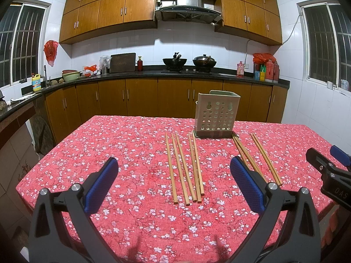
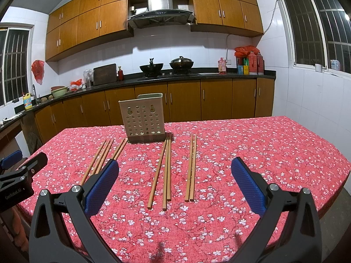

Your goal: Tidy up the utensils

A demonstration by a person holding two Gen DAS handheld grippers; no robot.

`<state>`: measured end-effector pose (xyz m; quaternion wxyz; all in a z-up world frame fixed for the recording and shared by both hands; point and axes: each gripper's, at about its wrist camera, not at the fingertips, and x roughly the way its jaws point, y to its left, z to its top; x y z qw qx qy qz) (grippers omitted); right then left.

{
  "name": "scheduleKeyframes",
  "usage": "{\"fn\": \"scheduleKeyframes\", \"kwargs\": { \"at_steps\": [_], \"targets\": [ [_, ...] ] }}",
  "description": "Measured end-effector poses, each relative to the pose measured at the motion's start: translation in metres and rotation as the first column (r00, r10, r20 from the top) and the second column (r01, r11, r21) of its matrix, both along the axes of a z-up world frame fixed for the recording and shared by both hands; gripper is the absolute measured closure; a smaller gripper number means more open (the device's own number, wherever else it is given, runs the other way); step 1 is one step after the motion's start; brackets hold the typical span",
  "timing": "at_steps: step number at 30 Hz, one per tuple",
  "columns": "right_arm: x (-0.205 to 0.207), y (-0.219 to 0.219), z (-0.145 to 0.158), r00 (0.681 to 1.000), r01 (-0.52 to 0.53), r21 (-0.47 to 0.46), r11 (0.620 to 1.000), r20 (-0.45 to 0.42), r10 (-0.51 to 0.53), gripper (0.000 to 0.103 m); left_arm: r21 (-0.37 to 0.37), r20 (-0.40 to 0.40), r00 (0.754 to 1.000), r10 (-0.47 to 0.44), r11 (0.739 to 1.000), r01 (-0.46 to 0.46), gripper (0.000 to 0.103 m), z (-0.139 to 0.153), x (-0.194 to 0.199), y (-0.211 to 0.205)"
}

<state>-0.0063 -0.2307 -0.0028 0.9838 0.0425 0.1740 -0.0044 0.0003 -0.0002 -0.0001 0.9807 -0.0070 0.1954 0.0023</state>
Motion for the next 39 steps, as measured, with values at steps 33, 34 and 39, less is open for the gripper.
{"fn": "scheduleKeyframes", "kwargs": {
  "at_steps": [33, 34, 39],
  "targets": [
    [0.039, -0.02, -0.017, 0.992, 0.047, 0.026, 0.999, -0.12, -0.043, 0.002, -0.016, -0.123, 0.991, 0.061, 0.998, -0.064, 0.004, -0.018, 0.04, 0.025],
    [0.044, -0.023, -0.019, 0.989, 0.053, 0.031, 0.998, -0.137, -0.048, 0.002, -0.019, -0.144, 0.987, 0.071, 0.997, -0.075, 0.004, -0.019, 0.045, 0.029],
    [0.087, -0.042, -0.035, 0.952, 0.109, 0.027, 0.994, -0.289, -0.096, 0.008, -0.082, -0.251, 0.964, 0.088, 0.99, -0.112, 0.004, -0.03, 0.07, 0.049]
  ]
}}
